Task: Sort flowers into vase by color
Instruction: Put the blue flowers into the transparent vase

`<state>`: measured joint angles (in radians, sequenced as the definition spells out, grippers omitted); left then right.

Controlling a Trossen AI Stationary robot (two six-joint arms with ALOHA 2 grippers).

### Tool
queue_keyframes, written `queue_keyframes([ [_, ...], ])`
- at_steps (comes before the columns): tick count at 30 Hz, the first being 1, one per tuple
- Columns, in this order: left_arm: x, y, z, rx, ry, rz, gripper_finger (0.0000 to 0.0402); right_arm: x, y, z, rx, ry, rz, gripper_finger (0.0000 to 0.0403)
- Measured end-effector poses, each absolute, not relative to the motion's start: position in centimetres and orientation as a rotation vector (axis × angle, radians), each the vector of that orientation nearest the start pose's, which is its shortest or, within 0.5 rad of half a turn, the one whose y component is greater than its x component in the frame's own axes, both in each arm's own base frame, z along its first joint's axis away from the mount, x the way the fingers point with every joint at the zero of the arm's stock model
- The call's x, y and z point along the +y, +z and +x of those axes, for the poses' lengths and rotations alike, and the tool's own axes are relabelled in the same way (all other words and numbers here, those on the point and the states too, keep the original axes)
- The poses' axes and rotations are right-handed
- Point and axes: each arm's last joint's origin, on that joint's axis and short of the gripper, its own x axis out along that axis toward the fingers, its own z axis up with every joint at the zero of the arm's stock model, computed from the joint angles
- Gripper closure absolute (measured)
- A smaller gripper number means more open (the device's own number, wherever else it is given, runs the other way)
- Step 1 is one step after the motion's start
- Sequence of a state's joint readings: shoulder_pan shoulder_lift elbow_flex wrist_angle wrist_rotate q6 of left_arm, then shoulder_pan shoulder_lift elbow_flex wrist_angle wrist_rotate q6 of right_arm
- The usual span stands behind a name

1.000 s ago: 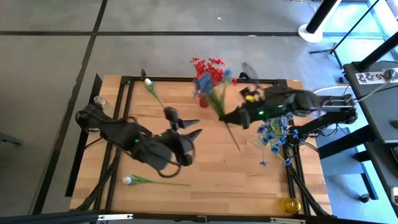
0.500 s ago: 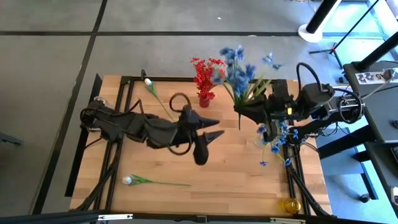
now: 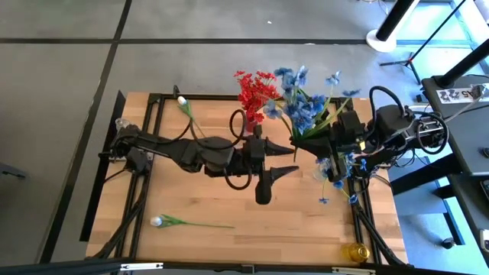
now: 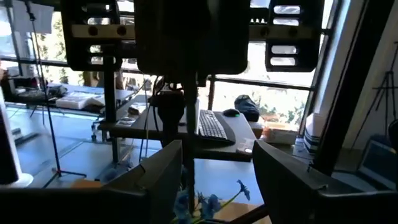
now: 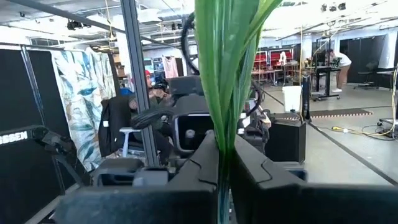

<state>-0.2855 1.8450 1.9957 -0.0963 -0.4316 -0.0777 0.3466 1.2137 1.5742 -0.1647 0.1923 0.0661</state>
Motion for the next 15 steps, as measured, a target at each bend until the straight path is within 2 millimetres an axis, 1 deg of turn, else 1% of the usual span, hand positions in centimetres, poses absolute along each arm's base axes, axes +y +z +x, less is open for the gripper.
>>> queue_keyframes([
  [3,-10.6,45.9,40.5,-0.057,0.122,-0.094,0.0211,7.4,51.1,21.8,-0.171,0.178,0.104,0.0389],
  [7,-10.2,45.9,40.6,-0.063,0.188,-0.115,0.0211,7.4,51.1,21.9,-0.173,0.195,0.101,0.0387],
  [11,-9.4,46.1,40.9,-0.09,0.172,-0.136,0.0214,7.6,50.7,22.6,-0.157,0.171,0.084,0.039],
  [13,-9.3,46.1,41.0,-0.103,0.173,-0.152,0.0229,7.7,50.4,23.0,-0.145,0.159,0.08,0.0387],
  [15,-9.3,46.1,41.0,-0.104,0.175,-0.153,0.0262,7.8,50.3,23.1,-0.14,0.155,0.074,0.0378],
])
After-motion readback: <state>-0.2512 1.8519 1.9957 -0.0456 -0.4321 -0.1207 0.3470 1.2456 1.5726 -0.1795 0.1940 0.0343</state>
